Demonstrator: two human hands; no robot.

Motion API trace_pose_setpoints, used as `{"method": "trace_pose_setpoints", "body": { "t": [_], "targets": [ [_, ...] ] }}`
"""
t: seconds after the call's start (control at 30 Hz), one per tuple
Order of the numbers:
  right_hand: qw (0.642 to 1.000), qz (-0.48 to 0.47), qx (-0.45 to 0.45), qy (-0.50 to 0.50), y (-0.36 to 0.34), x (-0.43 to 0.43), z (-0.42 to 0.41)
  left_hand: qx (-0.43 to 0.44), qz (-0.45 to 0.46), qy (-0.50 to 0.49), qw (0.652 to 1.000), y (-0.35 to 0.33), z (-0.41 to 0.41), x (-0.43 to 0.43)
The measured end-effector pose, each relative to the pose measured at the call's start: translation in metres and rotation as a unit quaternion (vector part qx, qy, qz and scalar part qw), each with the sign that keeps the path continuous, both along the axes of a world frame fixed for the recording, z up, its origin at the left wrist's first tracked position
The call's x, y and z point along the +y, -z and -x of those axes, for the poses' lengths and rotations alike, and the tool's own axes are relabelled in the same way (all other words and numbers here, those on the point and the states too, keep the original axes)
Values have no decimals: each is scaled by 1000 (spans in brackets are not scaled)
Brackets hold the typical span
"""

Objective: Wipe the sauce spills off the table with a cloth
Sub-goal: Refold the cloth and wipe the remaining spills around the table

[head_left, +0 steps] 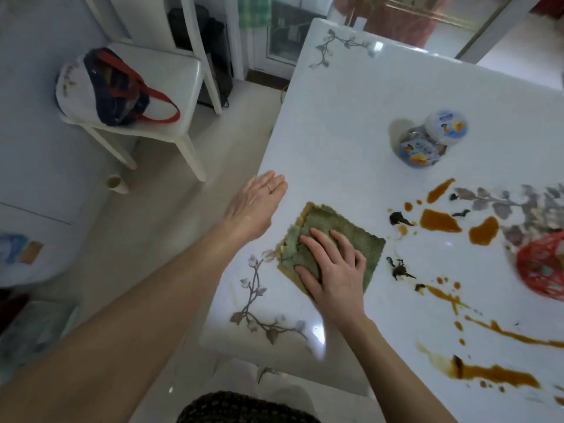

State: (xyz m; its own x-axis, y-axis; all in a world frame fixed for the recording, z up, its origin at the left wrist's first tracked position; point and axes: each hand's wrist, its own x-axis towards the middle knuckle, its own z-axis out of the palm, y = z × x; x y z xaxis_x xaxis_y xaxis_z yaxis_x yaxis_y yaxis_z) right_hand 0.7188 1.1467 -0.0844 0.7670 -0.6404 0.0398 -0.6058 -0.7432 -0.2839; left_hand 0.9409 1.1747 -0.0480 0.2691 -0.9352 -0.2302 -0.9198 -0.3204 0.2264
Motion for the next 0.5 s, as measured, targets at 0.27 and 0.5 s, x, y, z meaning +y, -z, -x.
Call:
{"method": "trace_pose_setpoints", "body": {
  "t": [0.27, 0.5],
  "targets": [
    [998, -3, -10, 67, 1, 31, -13, 42, -21, 63, 997, 2, 1, -40],
    [998, -23, -10, 65, -4, 39, -63, 82, -69, 59, 993, -7, -5, -53]
  ]
}}
